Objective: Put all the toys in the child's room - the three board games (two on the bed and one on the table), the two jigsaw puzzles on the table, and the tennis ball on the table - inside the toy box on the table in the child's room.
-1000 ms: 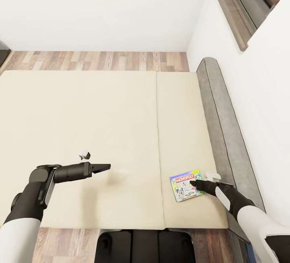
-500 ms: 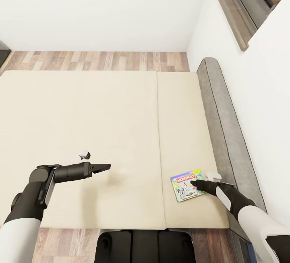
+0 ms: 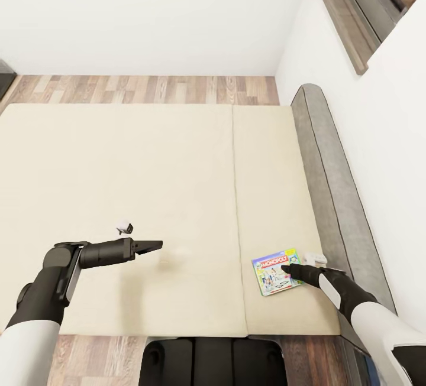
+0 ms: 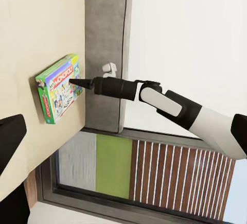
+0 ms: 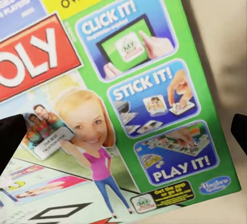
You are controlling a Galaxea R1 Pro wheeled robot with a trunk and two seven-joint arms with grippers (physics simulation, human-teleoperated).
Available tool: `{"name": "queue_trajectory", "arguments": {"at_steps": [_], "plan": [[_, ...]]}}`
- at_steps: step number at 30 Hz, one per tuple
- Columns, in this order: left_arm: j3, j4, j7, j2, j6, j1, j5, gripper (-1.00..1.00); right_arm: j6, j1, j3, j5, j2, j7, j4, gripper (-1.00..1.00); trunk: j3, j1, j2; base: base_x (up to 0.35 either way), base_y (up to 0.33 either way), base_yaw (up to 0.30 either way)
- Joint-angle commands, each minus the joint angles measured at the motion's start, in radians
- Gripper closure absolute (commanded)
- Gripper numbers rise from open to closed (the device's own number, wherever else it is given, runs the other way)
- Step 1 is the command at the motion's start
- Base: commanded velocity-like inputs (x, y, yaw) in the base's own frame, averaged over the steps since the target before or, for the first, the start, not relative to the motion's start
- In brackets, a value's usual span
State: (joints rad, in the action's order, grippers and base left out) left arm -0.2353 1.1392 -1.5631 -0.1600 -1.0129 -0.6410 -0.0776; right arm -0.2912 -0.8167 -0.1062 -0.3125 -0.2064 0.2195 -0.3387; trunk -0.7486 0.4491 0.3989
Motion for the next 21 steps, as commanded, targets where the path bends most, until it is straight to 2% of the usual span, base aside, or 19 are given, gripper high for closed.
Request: {"name": "queue_trajectory", "arguments": {"at_steps": [1, 21], "plan": [[-0.001, 0.001, -0.008, 0.0, -0.01, -0.001, -0.008, -1.0, -0.005, 0.001, -0.01, -0.014, 0.044, 0.003, -0.001, -1.0, -0.001, 0.001, 0.001, 0.0, 0.0, 0.0], [-0.001, 0.001, -0.008, 0.0, -0.01, -0.001, -0.008, -1.0, -0.006, 0.001, -0.012, -0.014, 0.045, 0.003, -0.003, -1.0, 0.009, 0.001, 0.001, 0.0, 0.0, 0.0]]}}
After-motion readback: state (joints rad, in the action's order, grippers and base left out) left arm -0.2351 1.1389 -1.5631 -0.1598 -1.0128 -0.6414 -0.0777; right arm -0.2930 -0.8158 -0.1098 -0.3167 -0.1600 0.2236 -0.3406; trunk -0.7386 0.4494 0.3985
